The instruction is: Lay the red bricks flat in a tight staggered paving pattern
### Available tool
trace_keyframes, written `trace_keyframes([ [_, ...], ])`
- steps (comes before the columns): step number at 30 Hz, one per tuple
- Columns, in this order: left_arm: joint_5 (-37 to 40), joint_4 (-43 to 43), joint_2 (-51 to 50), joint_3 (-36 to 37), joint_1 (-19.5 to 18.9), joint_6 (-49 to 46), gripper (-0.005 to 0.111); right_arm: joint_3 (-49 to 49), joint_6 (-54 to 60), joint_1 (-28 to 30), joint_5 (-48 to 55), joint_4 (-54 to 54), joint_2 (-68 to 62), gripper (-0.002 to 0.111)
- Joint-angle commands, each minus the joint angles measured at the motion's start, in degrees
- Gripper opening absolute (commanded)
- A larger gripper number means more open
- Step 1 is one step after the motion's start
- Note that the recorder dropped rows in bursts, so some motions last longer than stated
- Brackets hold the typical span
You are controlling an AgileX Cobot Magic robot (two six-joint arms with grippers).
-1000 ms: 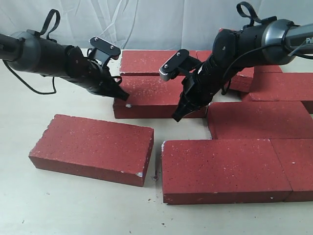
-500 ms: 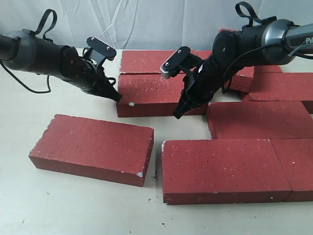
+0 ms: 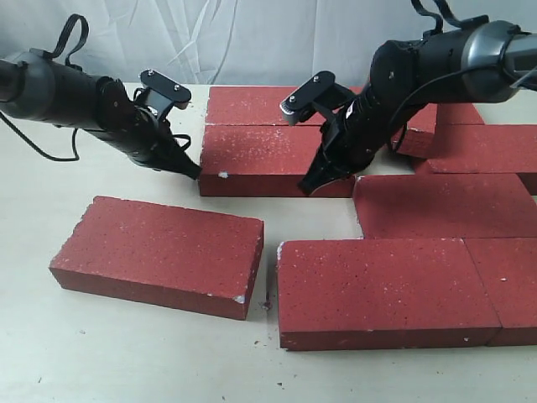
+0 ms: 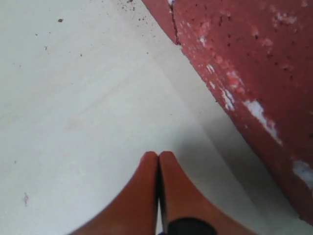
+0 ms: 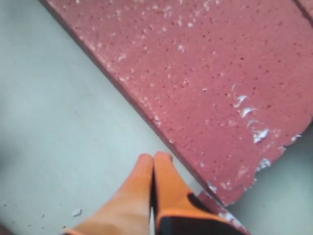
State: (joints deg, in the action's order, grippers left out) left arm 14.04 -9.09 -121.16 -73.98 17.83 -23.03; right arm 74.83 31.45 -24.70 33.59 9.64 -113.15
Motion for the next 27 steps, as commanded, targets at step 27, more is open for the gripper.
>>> trace_keyframes([
  [27,-5.5,-2.9,-3.2,-1.4,6.9,-1.6,0.0,0.3,2.3,-0.6,1.4,6.1,0.6,-0.001],
])
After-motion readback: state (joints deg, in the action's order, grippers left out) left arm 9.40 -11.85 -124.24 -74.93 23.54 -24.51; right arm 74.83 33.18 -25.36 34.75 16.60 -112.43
